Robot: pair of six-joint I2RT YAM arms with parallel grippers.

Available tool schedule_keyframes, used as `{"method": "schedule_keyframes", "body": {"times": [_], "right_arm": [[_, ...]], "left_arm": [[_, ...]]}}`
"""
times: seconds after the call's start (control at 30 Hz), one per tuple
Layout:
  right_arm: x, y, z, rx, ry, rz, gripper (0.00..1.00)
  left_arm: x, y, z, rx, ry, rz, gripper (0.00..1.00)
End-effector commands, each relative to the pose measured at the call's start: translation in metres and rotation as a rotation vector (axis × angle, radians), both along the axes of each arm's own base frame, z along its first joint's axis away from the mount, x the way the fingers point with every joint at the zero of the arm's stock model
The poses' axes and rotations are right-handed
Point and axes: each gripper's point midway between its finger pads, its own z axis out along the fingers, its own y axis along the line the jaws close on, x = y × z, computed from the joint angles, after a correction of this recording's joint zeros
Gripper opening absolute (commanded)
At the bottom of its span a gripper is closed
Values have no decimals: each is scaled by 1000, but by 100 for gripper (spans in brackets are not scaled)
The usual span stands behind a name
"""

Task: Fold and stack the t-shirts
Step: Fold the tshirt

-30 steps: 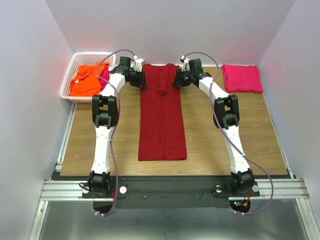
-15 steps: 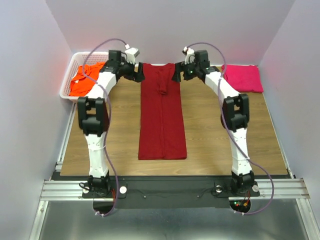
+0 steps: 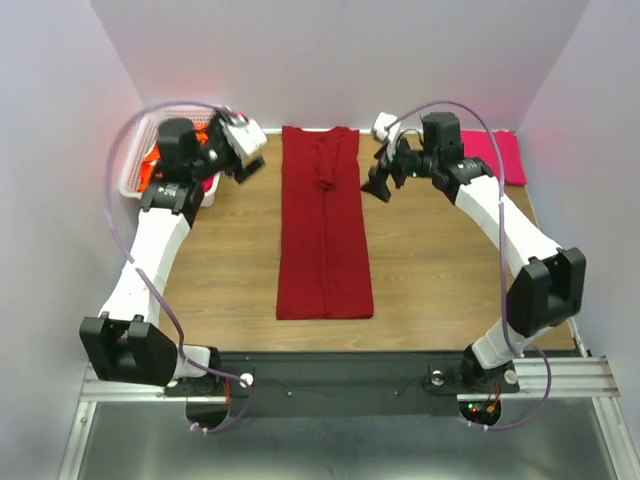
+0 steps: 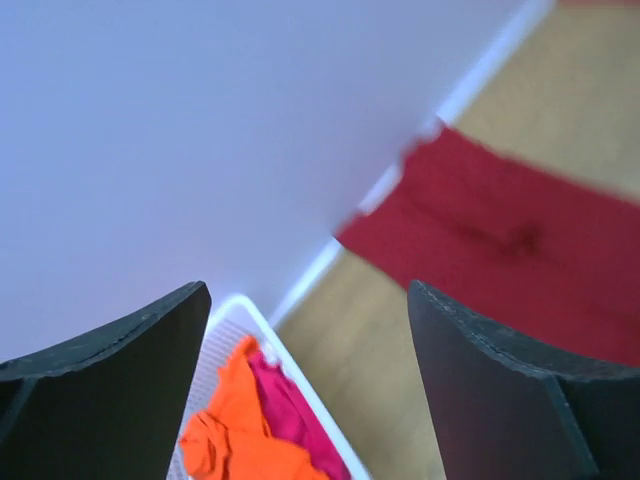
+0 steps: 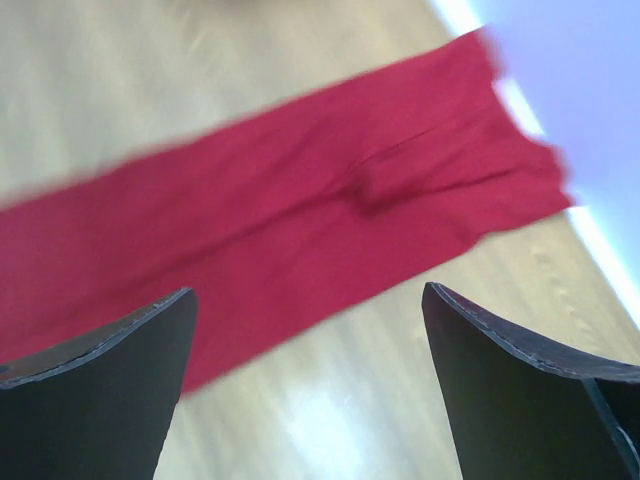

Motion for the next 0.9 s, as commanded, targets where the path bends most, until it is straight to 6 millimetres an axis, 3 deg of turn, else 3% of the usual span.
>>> {"method": "schedule_keyframes", "body": {"times": [0.0,0.03,0.13,0.17,0.23,0.27,0.37,0.5,0.73,0.87], "right_arm": [[-66,12,-40,-218,-108,244,100],[-85,10,-64,-256,-48,274,100],[-127,17,-83,-313,-49,361,95],[-145,16,-107,-342,-11,396,92],[-174,23,-127,-368,13,471,81],[-190,19,-145,-393,35,502,77],[-222,21,-167,-423,44,596,68],[-257,23,-203,-464,73,662,61],[-269,31,-223,-477,65,681,57],[-276,23,-242,-510,79,683,56]], "left_arm": [[-68,-14,-130,322,218,-279,89],[-95,-12,-153,371,248,-325,89],[-146,-18,-184,438,289,-441,86],[-166,-22,-209,437,342,-492,84],[-189,-27,-223,444,356,-537,83],[-206,-31,-245,464,395,-582,82],[-233,-35,-275,510,426,-646,76],[-253,-43,-294,518,463,-684,75],[-267,-47,-322,546,560,-705,75],[-267,-51,-332,553,569,-703,75]]}}
